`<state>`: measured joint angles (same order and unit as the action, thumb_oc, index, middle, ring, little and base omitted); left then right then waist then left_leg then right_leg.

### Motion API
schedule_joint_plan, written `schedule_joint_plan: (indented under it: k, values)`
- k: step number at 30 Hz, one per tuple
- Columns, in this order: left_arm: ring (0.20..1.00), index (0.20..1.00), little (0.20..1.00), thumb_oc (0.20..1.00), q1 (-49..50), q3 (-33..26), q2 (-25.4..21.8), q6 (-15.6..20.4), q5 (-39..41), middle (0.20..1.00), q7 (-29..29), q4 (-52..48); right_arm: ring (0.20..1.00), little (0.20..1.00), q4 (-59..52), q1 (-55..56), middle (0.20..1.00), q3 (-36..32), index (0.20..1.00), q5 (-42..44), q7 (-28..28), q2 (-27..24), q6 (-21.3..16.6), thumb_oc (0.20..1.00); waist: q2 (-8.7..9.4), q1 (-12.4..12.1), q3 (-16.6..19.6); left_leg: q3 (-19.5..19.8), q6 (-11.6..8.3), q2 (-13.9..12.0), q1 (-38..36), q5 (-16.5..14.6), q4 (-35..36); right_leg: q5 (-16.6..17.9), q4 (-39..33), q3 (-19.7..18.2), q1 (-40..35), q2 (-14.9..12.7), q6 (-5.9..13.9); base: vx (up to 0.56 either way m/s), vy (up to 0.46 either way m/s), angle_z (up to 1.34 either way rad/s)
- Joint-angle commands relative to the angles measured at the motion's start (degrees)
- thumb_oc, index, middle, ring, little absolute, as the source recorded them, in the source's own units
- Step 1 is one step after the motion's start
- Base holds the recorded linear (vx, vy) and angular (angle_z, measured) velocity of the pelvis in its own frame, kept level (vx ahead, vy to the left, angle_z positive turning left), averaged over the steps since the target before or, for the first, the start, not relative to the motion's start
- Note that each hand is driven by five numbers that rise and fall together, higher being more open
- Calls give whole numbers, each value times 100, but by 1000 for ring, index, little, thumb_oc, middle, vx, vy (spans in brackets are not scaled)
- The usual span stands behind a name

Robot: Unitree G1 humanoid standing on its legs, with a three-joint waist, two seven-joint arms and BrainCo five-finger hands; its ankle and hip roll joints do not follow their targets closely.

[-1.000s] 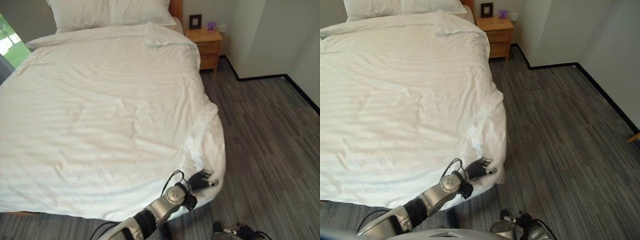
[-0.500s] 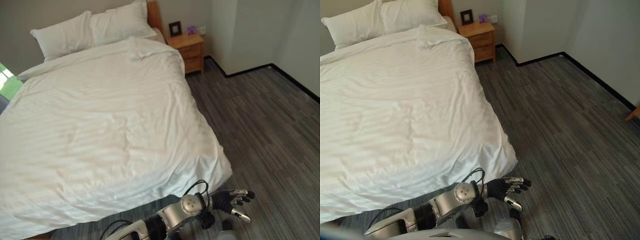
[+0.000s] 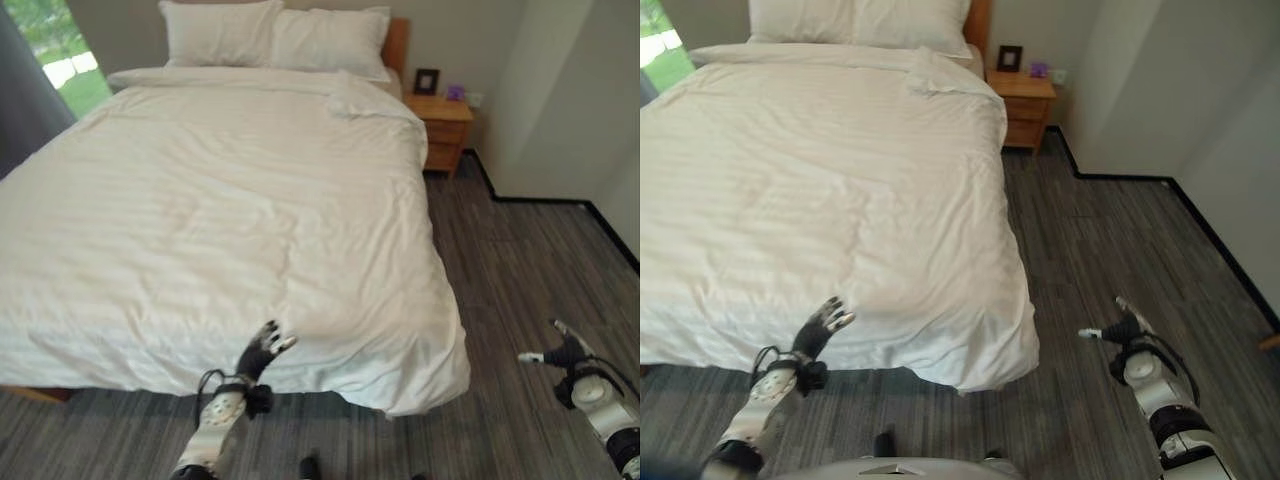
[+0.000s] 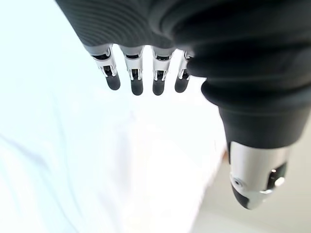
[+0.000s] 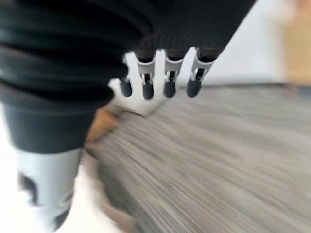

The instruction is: Making the bed.

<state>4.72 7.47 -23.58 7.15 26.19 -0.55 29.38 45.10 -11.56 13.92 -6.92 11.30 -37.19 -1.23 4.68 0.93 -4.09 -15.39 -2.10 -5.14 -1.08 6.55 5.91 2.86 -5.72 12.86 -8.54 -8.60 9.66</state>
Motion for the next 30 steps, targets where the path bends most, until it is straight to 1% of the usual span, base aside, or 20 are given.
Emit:
schedule_joint_plan:
  k: [1,2,4,6,7,8,9,10,11,12,13,14,16,19,20,21,22,24,29,30]
  values:
    - [1000,1000,1000,1000,-108,-329,111,323,195,1000,-51,-68,893,893,-1801,459,893,-733,893,18,-386,-729,-373,893,-120,-53,-218,57,-148,-149,-320,-829,-91,-317,72,59,247,-228,30,9,58,28]
    - [1000,1000,1000,1000,51,-445,146,386,205,1000,13,7,470,470,-1825,453,470,-567,470,-94,-267,-501,-480,470,-130,-103,-224,51,-134,-154,-320,-834,-91,-318,72,78,239,-238,33,0,72,38]
    - [1000,1000,1000,1000,268,-793,287,376,317,1000,37,227,200,200,-2045,576,200,-634,200,-177,-276,41,-516,200,-144,-181,-218,95,-107,-128,-311,-848,-91,-331,72,115,221,-252,30,7,77,4]
    - [1000,1000,1000,1000,447,-954,350,365,356,1000,52,336,200,200,-2125,384,200,-614,200,94,-245,503,-585,200,-139,-301,-202,170,-89,-100,-280,-841,-91,-338,72,206,192,-264,23,16,55,-10]
    - [1000,1000,1000,1000,496,-958,364,371,361,1000,80,376,200,200,-2013,251,200,-575,200,461,-211,746,-665,200,-131,-387,-209,212,-86,-93,-278,-846,-91,-347,72,251,159,-271,21,19,45,23]
    - [1000,1000,1000,1000,561,-960,377,337,397,1000,94,479,200,200,-1947,12,200,-626,200,1442,-202,1203,-796,200,-98,-552,-210,343,-81,-65,-195,-817,-91,-356,72,375,136,-285,8,15,44,57]
    - [1000,1000,1000,1000,592,-917,380,326,456,1000,96,522,200,200,-1591,-211,200,-653,200,2558,-276,1676,-955,200,-72,-726,-229,479,-87,-27,-98,-779,-91,-371,72,532,118,-296,2,6,39,75]
    - [1000,1000,1000,1000,594,-882,358,332,463,1000,109,535,200,200,-1342,-322,200,-685,200,3209,-340,1920,-1041,200,-65,-820,-237,555,-97,-10,-46,-758,-91,-380,72,622,102,-304,0,-3,22,72]
    - [1000,1000,1000,1000,589,-884,357,331,463,1000,109,535,200,200,-1333,-331,200,-685,200,3214,-345,1919,-1046,200,-60,-810,-219,563,-93,-6,-14,-743,-91,-371,72,630,129,-307,-1,8,7,53]
    - [1000,1000,1000,1000,602,-847,341,336,495,1000,101,567,200,200,-1079,-521,200,-796,200,4176,-497,2213,-1170,200,-49,-969,-253,670,-110,15,45,-724,-91,-405,72,757,80,-304,-2,3,1,70]
    - [1000,1000,1000,1000,598,-847,340,336,496,1000,101,567,200,200,-1074,-527,200,-797,200,4179,-501,2212,-1172,200,-45,-961,-235,677,-106,19,77,-709,-91,-395,72,764,107,-307,-3,25,-1,82]
    - [1000,1000,1000,1000,607,-783,310,344,525,1000,80,521,200,200,-915,-720,200,-923,200,5043,-646,2494,-1352,200,-53,-1124,-286,771,-122,42,144,-690,-91,-429,72,898,82,-312,-4,16,5,72]
    - [1000,1000,1000,1000,629,-710,284,364,507,1000,48,500,200,200,-927,-918,200,-1054,200,5798,-816,2732,-1541,200,-80,-1251,-346,850,-125,77,259,-654,-91,-440,72,978,116,-317,-1,-4,11,42]
    - [1000,1000,1000,1000,625,-586,247,404,486,1000,-6,449,200,200,-1005,-1250,200,-1211,200,6390,-899,2884,-1773,200,-147,-1399,-446,942,-142,103,472,-579,-91,-435,72,1059,251,-321,-2,-33,9,28]
    - [1000,1000,1000,1000,625,-586,247,404,486,1000,-6,449,200,200,-1005,-1250,200,-1212,200,6390,-899,2884,-1773,200,-147,-1399,-445,942,-142,103,472,-579,-91,-435,72,1059,252,-321,-2,-85,9,9]
    - [1000,1000,1000,1000,557,-492,219,431,438,1000,-32,475,200,200,-1156,-1426,200,-1325,200,6594,-909,2922,-1955,200,-241,-1459,-573,1001,-173,102,652,-508,-91,-424,72,1087,394,-316,-8,-90,15,15]
    - [1000,1000,1000,1000,501,-436,217,461,442,1000,-35,508,200,200,-1159,-1528,200,-1374,200,6631,-879,2916,-2024,200,-294,-1469,-636,1021,-189,111,737,-473,-91,-416,72,1093,467,-320,-12,-141,32,13]
    - [1000,1000,1000,1000,341,-282,237,531,475,1000,-44,578,200,200,-1114,-1813,200,-1494,200,6738,-824,2836,-2153,200,-466,-1469,-835,1049,-224,124,943,-388,-91,-366,72,1087,680,-342,-27,-139,54,10]
    - [1000,1000,1000,1000,65,-8,326,702,487,1000,-53,728,200,200,-668,-2249,200,-1678,200,6715,-651,2483,-2200,200,-866,-1321,-1183,930,-292,136,1426,-230,-91,-182,72,867,1340,-453,-26,-114,72,-4]
    - [1000,1000,1000,1000,53,-5,331,706,488,1000,-53,735,200,200,-656,-2261,200,-1681,200,6722,-659,2472,-2200,200,-868,-1332,-1174,922,-292,132,1442,-228,-91,-177,72,858,1362,-451,-27,-69,49,-18]
